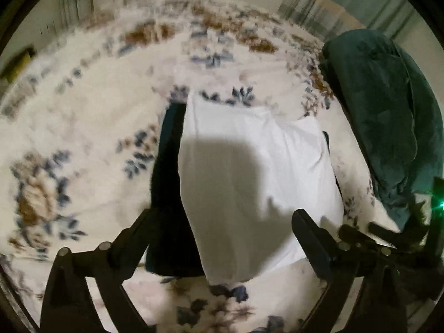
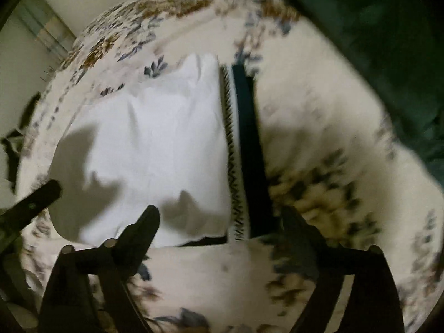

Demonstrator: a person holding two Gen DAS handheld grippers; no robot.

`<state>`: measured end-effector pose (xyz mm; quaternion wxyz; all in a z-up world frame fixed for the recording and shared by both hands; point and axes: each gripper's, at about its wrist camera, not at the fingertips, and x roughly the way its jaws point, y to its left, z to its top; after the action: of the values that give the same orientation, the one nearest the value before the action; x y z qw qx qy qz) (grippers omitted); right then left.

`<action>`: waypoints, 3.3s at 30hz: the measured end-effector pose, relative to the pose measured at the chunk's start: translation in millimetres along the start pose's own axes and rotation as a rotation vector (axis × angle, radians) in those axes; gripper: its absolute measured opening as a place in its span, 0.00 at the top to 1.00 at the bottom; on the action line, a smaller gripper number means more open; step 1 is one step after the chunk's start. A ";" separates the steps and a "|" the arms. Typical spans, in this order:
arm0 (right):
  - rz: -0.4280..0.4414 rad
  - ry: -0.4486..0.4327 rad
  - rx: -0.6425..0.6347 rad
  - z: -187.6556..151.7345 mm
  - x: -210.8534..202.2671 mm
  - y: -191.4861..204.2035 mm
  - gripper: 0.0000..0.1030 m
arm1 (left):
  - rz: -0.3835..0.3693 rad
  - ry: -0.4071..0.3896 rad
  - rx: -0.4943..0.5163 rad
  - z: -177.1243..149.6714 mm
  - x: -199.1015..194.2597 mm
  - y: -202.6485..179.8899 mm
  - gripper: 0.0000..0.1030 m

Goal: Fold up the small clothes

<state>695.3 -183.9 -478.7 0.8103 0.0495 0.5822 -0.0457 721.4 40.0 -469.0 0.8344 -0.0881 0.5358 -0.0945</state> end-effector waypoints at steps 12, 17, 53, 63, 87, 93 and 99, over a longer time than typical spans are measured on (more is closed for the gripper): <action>-0.167 -0.157 -0.051 -48.8 -185.2 -9.3 0.00 | 0.199 -0.058 0.062 -46.0 -134.7 -54.0 0.02; -0.184 -0.229 -0.065 -84.9 -282.2 -11.9 0.00 | 0.219 -0.121 0.059 -68.8 -221.1 -79.9 0.02; -0.068 -0.633 -0.103 -283.3 -714.0 -40.2 0.00 | 0.254 -0.439 0.040 -201.2 -548.6 -163.1 0.02; -0.072 -0.637 -0.124 -281.3 -717.3 -40.9 0.00 | 0.283 -0.460 0.018 -210.0 -556.6 -167.8 0.00; -0.044 -0.648 -0.126 -280.3 -718.4 -44.9 0.00 | 0.309 -0.489 -0.006 -222.5 -575.4 -167.9 0.00; -0.040 -0.652 -0.124 -279.8 -720.4 -42.4 0.00 | 0.316 -0.502 0.001 -223.8 -579.4 -167.8 0.00; -0.038 -0.652 -0.122 -280.3 -721.2 -40.5 0.00 | 0.309 -0.510 -0.002 -223.5 -581.2 -166.6 0.00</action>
<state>197.5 -174.8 115.0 0.9544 -0.0274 0.2945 -0.0394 270.2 15.3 -9.4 0.9465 -0.0271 0.3160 0.0593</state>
